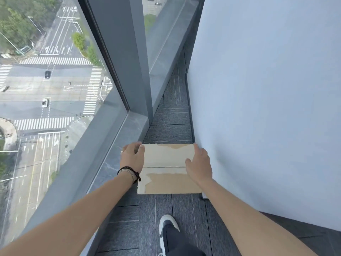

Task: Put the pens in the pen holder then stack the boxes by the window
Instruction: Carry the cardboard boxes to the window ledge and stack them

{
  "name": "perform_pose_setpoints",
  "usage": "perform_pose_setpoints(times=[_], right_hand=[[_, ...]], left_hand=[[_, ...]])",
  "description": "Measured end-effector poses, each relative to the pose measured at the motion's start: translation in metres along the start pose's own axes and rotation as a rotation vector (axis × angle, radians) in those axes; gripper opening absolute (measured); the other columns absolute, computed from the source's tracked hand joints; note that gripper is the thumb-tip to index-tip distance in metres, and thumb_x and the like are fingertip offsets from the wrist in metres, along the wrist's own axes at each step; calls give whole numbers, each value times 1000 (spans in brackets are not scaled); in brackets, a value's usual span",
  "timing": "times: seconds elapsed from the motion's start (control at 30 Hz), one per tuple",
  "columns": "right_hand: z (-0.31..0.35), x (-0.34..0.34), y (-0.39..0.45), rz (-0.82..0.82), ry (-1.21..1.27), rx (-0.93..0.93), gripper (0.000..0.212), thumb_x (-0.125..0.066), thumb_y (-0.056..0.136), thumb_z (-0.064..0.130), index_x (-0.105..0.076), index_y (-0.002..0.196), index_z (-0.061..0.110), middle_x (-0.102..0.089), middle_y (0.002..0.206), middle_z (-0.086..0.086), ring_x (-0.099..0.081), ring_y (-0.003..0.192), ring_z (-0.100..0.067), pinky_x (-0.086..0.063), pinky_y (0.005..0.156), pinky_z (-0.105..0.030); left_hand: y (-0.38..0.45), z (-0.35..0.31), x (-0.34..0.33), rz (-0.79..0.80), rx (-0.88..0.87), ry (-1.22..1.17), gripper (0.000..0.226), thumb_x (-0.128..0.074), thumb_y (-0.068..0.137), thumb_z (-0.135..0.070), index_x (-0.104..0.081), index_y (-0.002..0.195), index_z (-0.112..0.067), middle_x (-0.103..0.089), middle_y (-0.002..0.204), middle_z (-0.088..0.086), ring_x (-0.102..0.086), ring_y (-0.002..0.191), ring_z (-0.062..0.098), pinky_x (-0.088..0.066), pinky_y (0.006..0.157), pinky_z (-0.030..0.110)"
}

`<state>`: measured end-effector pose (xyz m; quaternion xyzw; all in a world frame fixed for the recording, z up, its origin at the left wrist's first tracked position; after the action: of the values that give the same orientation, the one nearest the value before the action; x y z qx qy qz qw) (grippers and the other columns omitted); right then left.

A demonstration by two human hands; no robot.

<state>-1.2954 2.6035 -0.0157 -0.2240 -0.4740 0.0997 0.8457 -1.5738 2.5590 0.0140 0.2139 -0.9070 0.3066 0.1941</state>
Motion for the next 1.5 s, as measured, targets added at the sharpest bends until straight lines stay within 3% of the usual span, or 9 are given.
perform_pose_setpoints(times=[0.27, 0.37, 0.47, 0.7, 0.8, 1.0, 1.17, 1.37, 1.5], right_hand=[[143, 178, -155, -47, 159, 127, 66, -51, 99, 23, -26, 160, 26, -36, 159, -9, -37, 143, -29, -39, 114, -49], [192, 224, -224, -36, 229, 187, 59, -54, 99, 25, -37, 156, 24, -45, 154, -7, -46, 138, -28, -39, 114, -48], [227, 259, -290, -24, 293, 241, 56, -54, 99, 26, -41, 153, 26, -50, 149, -6, -48, 135, -26, -41, 112, -46], [287, 322, -394, 17, 308, 382, 50, -52, 101, 25, -46, 150, 27, -50, 149, -3, -46, 138, -21, -40, 110, -41], [301, 331, -422, 69, 260, 468, 50, -52, 101, 23, -46, 150, 25, -50, 149, -2, -47, 137, -21, -40, 110, -41], [312, 312, -471, 246, 142, 687, 50, -50, 99, 19, -46, 149, 25, -49, 150, -1, -46, 138, -23, -41, 110, -42], [308, 277, -539, 411, -26, 863, 53, -50, 99, 17, -44, 151, 23, -48, 152, -4, -46, 138, -24, -37, 113, -41], [279, 226, -673, 590, -255, 1103, 54, -52, 99, 16, -42, 152, 23, -49, 150, -8, -50, 135, -28, -42, 109, -42], [238, 191, -788, 678, -394, 1310, 56, -54, 100, 16, -40, 154, 24, -47, 153, -6, -50, 136, -26, -44, 105, -39]], left_hand=[[-148, -178, 122, -40, -100, -24, 32, -51, 100, -25, -61, 129, -18, -46, 133, 5, -54, 83, 7, -37, 80, 22], [-203, -212, 166, -68, -35, -69, 33, -51, 98, -29, -59, 130, -24, -50, 130, 12, -59, 89, 22, -49, 83, 31], [-258, -235, 202, -80, -13, -151, 38, -51, 94, -35, -56, 131, -28, -56, 129, 19, -61, 80, 24, -48, 68, 31], [-368, -265, 268, -139, -33, -233, 41, -52, 99, -34, -52, 139, -24, -46, 142, 5, -50, 119, 22, -41, 101, 36], [-405, -257, 294, -233, -9, -264, 39, -53, 99, -33, -53, 137, -25, -49, 142, 10, -50, 124, 26, -40, 108, 43], [-484, -215, 327, -475, 57, -360, 37, -51, 100, -29, -54, 137, -24, -48, 144, 6, -44, 109, 10, -32, 91, 29], [-578, -161, 338, -663, 135, -400, 37, -52, 99, -28, -55, 136, -24, -49, 143, 5, -45, 110, 10, -33, 94, 29], [-734, -69, 347, -874, 320, -531, 36, -52, 98, -26, -58, 133, -25, -50, 141, 7, -47, 131, 25, -35, 101, 30], [-849, -3, 351, -1065, 404, -612, 35, -54, 97, -24, -59, 132, -23, -58, 127, 6, -54, 114, 24, -36, 89, 25]])
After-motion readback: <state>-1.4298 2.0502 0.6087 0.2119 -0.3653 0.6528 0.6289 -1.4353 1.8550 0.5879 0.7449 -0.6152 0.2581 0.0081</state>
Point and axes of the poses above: each hand's wrist, its own y-axis towards the middle knuckle, its own x-axis out of the back of the hand, z = x × y, the point moved 10 cm from there along y, towards the middle knuckle
